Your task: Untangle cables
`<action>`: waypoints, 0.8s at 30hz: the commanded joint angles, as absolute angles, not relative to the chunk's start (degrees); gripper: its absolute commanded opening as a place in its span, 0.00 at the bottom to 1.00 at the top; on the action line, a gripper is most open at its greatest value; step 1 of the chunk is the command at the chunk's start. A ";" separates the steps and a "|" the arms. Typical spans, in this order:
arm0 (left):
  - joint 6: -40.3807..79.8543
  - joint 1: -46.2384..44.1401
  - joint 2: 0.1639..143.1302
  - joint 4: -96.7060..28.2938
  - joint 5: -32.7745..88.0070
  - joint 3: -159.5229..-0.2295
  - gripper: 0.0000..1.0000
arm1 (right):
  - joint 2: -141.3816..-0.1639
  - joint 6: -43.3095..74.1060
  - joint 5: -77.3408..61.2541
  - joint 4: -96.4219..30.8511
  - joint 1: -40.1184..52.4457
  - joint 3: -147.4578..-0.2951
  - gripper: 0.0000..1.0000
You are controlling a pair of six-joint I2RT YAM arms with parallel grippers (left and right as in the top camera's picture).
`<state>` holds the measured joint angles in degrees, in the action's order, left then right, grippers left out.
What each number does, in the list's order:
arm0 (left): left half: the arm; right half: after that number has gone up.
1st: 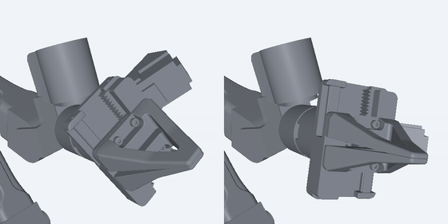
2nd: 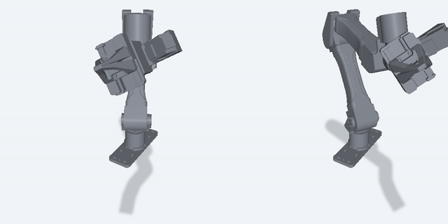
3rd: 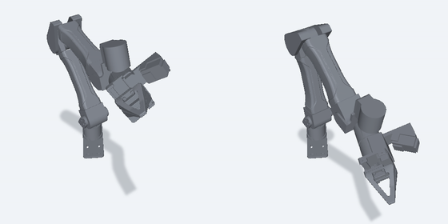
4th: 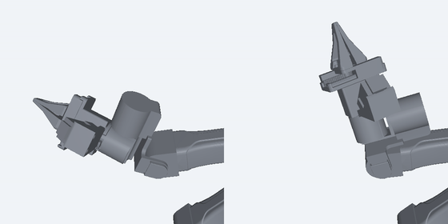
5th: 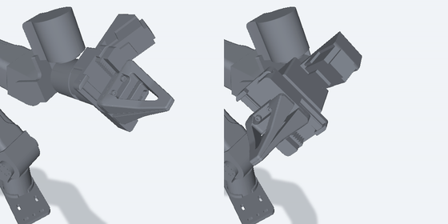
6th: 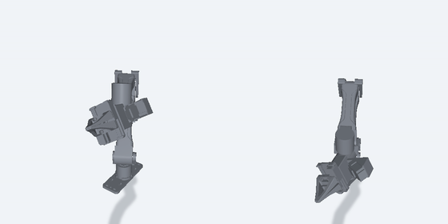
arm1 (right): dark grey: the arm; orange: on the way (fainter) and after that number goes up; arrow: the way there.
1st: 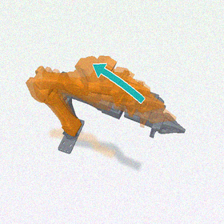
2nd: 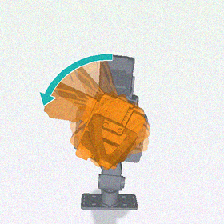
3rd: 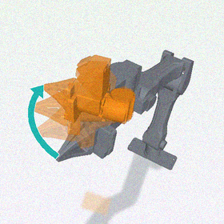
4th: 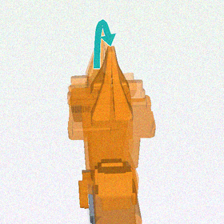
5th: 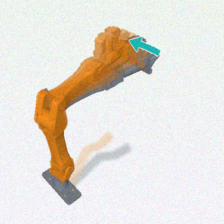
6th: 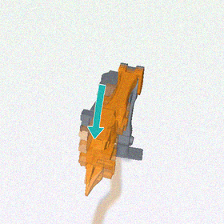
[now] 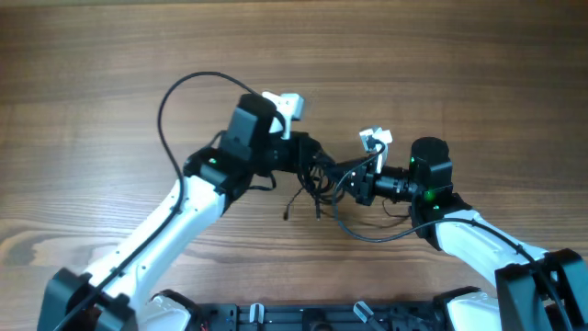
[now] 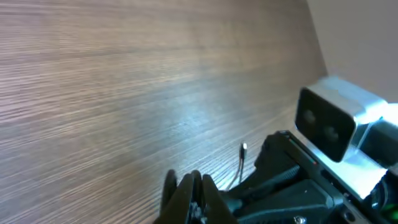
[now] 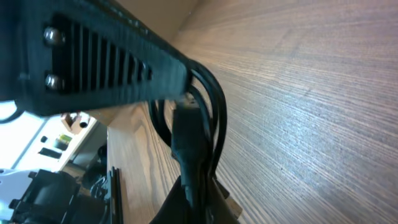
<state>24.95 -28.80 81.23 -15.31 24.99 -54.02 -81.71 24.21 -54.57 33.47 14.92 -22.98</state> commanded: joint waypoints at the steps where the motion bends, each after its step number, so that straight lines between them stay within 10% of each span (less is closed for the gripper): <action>1: 29.43 -21.76 73.73 -15.44 22.63 -54.24 0.04 | -80.99 28.75 -49.69 32.18 14.92 -23.24 0.04; 11: 32.45 -12.38 57.52 -34.74 11.53 -54.24 0.06 | -80.99 33.89 -39.33 25.06 13.10 -23.24 0.04; 17: 31.20 -12.64 59.75 -39.29 17.21 -54.24 0.77 | -80.99 19.18 -54.89 32.34 13.10 -23.24 0.04; 24: 25.91 -16.23 69.12 -35.11 28.53 -54.24 0.75 | -80.99 2.50 -61.43 32.29 13.15 -23.24 0.04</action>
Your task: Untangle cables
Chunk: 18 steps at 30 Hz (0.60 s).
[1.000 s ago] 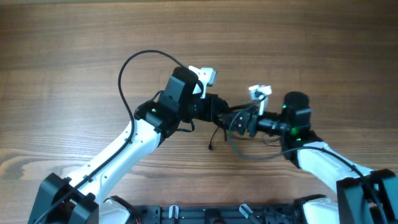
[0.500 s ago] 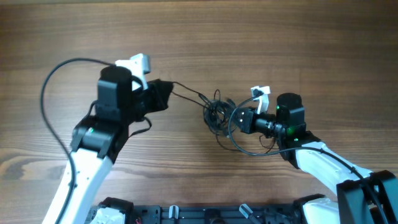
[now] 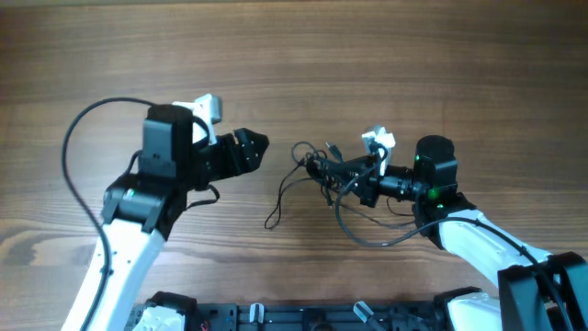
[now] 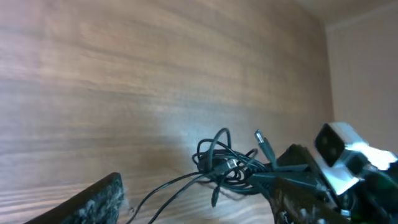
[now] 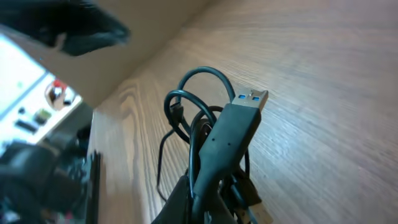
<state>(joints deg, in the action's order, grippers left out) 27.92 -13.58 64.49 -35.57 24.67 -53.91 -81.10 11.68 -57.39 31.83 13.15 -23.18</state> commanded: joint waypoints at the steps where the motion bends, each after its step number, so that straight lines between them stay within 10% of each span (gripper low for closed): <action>1: 25.87 -18.15 71.46 -34.59 28.53 -54.24 0.74 | -81.01 0.45 -61.36 32.32 13.43 -23.24 0.05; 13: 13.10 -34.11 73.80 -27.64 12.29 -54.39 0.81 | -81.14 -1.41 -58.24 32.58 18.15 -23.24 0.05; 18: 11.51 -36.88 75.07 -30.74 -0.32 -54.39 0.33 | -81.14 -0.86 -58.26 32.99 18.15 -23.24 0.05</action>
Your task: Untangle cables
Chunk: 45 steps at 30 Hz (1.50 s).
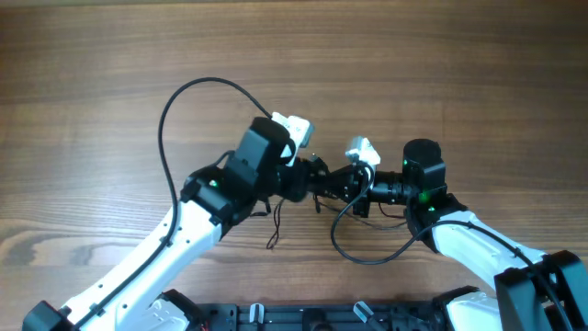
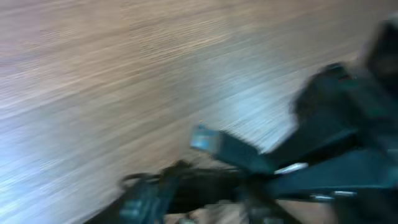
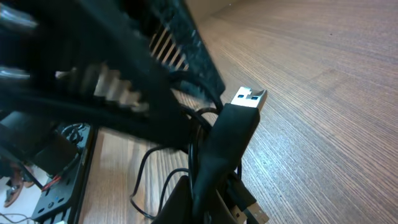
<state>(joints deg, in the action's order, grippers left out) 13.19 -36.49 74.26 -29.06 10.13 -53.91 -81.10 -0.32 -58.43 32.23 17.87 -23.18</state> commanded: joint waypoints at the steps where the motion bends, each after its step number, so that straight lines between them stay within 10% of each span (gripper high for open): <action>1: 11.49 -36.84 75.07 -31.44 -1.74 -54.39 0.32 | -81.14 -0.89 -58.26 33.01 18.15 -23.24 0.05; 5: 10.70 -36.86 75.07 -33.19 -5.26 -54.39 0.06 | -81.14 -0.86 -58.26 32.99 18.15 -23.24 0.05; 9: 15.73 -36.84 74.91 -31.92 -11.31 -54.41 0.04 | -81.14 -0.86 -58.26 32.93 18.15 -23.24 0.05; 13: 45.52 -34.52 70.52 -37.56 -37.06 -54.41 0.04 | -81.14 0.30 -56.93 32.64 18.15 -23.24 0.05; 18: 85.03 -26.50 59.99 -53.98 -36.91 -54.39 0.04 | -81.14 0.27 -56.93 32.51 18.15 -23.24 0.05; 22: 85.67 -25.76 58.61 -57.25 -34.96 -54.39 0.41 | -81.14 0.25 -56.95 32.53 18.15 -23.24 0.05; 26: 65.34 -25.76 58.72 -53.47 -32.29 -54.39 0.83 | -81.14 0.19 -56.97 32.56 18.15 -23.24 0.05; 30: 24.10 -25.76 61.93 -41.45 -9.67 -54.39 0.96 | -81.14 -3.66 -60.73 32.99 18.15 -23.24 0.04; 45: -1.02 -25.58 73.95 -44.62 12.14 -54.39 0.71 | -81.14 -16.73 -81.97 32.27 16.56 -23.24 0.04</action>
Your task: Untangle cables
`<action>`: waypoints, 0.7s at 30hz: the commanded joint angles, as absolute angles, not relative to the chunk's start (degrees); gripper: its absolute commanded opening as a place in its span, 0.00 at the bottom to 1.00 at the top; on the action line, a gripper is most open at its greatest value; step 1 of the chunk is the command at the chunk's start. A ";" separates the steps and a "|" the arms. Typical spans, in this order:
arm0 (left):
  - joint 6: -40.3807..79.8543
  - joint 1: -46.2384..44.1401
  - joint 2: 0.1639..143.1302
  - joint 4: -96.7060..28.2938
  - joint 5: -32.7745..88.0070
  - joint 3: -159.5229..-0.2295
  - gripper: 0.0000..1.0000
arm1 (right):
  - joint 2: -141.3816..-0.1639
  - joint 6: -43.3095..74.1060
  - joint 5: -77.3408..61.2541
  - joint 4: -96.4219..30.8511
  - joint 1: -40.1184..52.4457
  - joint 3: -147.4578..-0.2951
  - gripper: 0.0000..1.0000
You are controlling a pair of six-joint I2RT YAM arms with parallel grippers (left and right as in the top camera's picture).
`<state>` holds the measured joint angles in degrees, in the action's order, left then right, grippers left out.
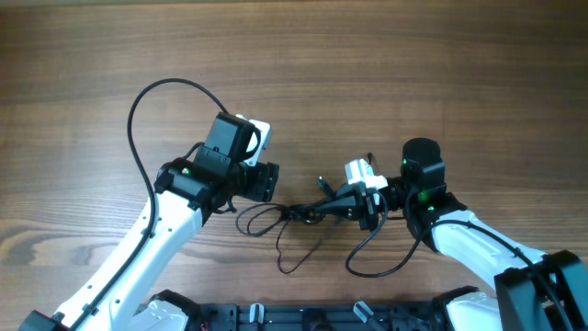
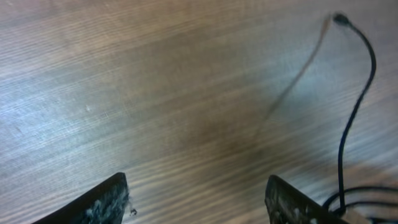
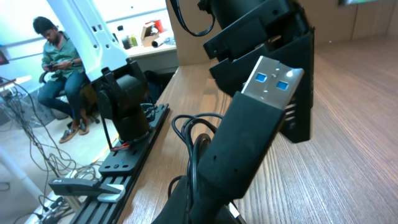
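Note:
A black cable tangle [image 1: 296,213] lies stretched across the table between the two arms. My right gripper [image 1: 365,204] is shut on a black USB plug [image 3: 249,124], whose metal end [image 3: 271,78] points up and away. Cable loops [image 3: 193,127] wrap around the plug's body at the right gripper [image 3: 205,199]. One strand trails off in a loop [image 1: 377,260] toward the table's front. My left gripper [image 1: 262,181] stands open just left of the tangle with nothing between its fingers [image 2: 102,200]. A thin cable end [image 2: 356,106] curves at the right of the left wrist view.
The left arm's own cable arcs high over the table [image 1: 147,101]. A black rail [image 1: 303,317] runs along the table's front edge. In the right wrist view the left arm's gripper body [image 3: 273,37] looms just behind the plug.
My left gripper was in the tangle right against the right gripper; it now stands open to the left. The cables now lie drawn out in a longer line. The right gripper still holds the USB plug.
Both grippers were together at the bunched tangle. Then the left arm stood far to the left, open, with the bunch at the right gripper. Then it was back in the tangle. Now it is off to the left and the cables lie spread out.

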<state>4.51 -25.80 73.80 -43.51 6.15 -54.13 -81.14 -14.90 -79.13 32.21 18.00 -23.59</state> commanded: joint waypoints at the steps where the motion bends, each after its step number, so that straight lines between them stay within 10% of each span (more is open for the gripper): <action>1: -2.92 -25.58 73.95 -45.04 15.51 -54.39 0.72 | -81.14 -16.73 -82.13 32.29 15.86 -23.24 0.04; 7: -5.72 -19.64 73.82 -47.40 24.91 -54.39 0.58 | -81.14 -16.93 -87.55 32.08 11.16 -23.24 0.04; 13: -13.39 -14.96 73.95 -49.80 36.58 -54.39 0.78 | -81.17 -17.96 -91.59 32.05 11.18 -23.24 0.04; 21: -16.32 -18.55 76.88 -51.03 37.52 -54.35 0.61 | -81.17 -17.98 -91.57 32.12 11.18 -23.24 0.04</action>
